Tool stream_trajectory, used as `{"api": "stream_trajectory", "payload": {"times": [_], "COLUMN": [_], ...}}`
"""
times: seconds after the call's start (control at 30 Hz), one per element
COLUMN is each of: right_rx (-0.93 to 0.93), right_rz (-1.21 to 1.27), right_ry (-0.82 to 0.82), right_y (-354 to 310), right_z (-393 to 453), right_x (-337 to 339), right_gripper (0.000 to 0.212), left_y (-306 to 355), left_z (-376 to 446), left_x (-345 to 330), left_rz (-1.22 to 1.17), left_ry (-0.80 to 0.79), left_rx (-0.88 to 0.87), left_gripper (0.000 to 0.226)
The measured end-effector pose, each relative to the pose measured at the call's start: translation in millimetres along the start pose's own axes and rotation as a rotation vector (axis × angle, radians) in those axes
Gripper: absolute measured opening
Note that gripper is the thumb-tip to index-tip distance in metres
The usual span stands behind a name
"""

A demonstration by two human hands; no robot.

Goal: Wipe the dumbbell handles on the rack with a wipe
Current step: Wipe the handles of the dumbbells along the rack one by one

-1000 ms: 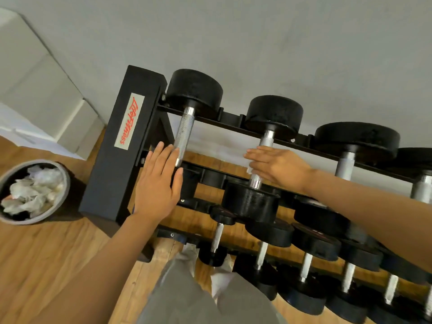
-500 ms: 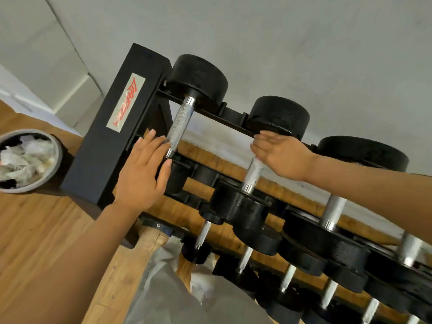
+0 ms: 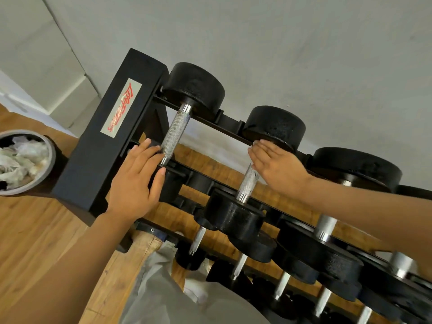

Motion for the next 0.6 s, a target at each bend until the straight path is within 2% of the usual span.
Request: {"api": "stream_trajectory", "payload": {"times": [0.1, 0.3, 0.4, 0.47, 0.53, 0.6], "right_rx": [-0.032, 0.359, 0.430, 0.339, 0.131, -0.037], "right_rz": [0.003, 0.267, 0.193, 0.144, 0.168, 0.203], "right_ry": [0.035, 0.041, 0.041, 0.034, 0.049, 0.060], "right_y": [-15.0, -54.7, -37.7, -21.7, -1.9, 4.3], "right_z": [-2.4, -21.8, -26.5, -27.1, -23.3, -19.2], "right_x": [3.1, -9.9, -9.4, -12.4, -18.9, -21.2], "right_gripper": [0.045, 0.051, 0.058, 0.060, 0.053, 0.055], "left_y": [0.2, 0.0, -1.7, -1.4, -1.1, -1.2], "left_z": [-0.3, -0.6, -0.7, -0.6, -0.6, -1.1], "left_x": [-0.1, -1.1, -1.5, -0.8, -1.0, -1.2], "left_rz": [0.000, -0.004, -0.015, -0.023, -0.025, -0.022], "left_ry": [0.006, 0.019, 0.016, 0.015, 0.019, 0.022], "left_rx": [0.007, 0.002, 0.001, 0.006, 0.008, 0.007], "left_gripper": [0.041, 0.040, 0.040, 0.040, 0.039, 0.038]}}
Point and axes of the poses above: each hand's wrist, its own z-axis towards the middle knuckle, its own x-axis out of the back of the hand, y = z × x, the point moved 3 cm from there along z, towards the middle knuckle, and after that the axes turned 15 degrees about -y, right-handed, at the moved point
